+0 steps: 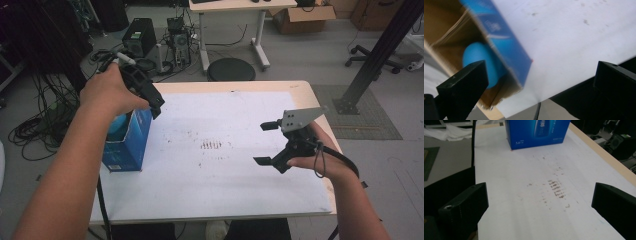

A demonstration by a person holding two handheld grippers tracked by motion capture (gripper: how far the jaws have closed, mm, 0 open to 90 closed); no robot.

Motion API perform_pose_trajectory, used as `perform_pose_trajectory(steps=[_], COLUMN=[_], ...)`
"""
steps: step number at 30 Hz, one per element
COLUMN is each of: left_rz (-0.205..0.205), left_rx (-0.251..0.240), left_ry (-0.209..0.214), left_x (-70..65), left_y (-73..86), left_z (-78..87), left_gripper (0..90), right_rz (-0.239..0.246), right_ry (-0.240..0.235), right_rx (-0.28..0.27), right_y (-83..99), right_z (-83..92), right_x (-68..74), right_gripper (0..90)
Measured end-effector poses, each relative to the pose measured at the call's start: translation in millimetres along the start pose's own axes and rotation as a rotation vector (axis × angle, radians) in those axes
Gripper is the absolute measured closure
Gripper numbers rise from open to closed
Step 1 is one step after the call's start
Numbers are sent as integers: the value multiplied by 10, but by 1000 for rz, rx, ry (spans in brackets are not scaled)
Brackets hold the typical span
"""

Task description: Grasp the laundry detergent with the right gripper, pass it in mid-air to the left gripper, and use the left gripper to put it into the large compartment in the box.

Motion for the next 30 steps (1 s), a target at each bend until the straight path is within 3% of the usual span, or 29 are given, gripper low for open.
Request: perform_pose_trajectory(steps=[3, 4, 7, 8, 10, 11, 12, 13, 17, 20, 21, 22, 28, 30], left_rz=[-93, -93, -187, -212, -275, -332, -356, -356, -423, -461, -501, -501, -627, -678], left_rx=[-23, -23, -24, -25, -23, -14, -15, -15, -8, -2, 0, 0, -22, -8], left_ry=[46, 46, 73, 69, 70, 60, 49, 49, 22, 6, 7, 7, 31, 19], left_x=[-159, -159, -243, -261, -314, -360, -383, -383, -483, -544, -605, -605, -755, -808], left_y=[-64, -64, -72, -72, -65, -52, -49, -49, -30, -12, 15, 15, 89, 121], left_z=[-8, -8, -13, -17, -29, -42, -49, -49, -76, -97, -109, -109, -125, -154], left_gripper=[2, 2, 2, 2, 2, 2, 2, 2, 2, 2, 2, 2, 2, 2], right_rz=[14, 15, 19, 28, 34, 46, 49, 49, 65, 72, 83, 83, 105, 113], right_ry=[16, 20, 29, 38, 39, 35, 35, 35, 37, 34, 33, 33, 28, 25], right_rx=[56, 74, 103, 137, 152, 182, 197, 197, 269, 287, 311, 311, 380, 435], right_y=[-31, -35, -45, -45, -44, -33, -26, -26, 4, -1, -4, -4, -32, -22], right_z=[99, 121, 155, 179, 185, 185, 180, 180, 142, 128, 113, 113, 87, 70], right_x=[-94, -116, -150, -168, -169, -167, -169, -169, -185, -183, -175, -175, -141, -151], right_gripper=[10, 11, 12, 13, 13, 16, 16, 16, 21, 22, 24, 24, 25, 28])
Point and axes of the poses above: each handheld gripper's, and its own axes: z roughly backward along the jaws, y roughly out of its underside, x roughly to its left, the point moved 7 cm from there along -z, roughly forward along the jaws, and after that the axes turned 4 degrees about x, right-handed, at the moved point
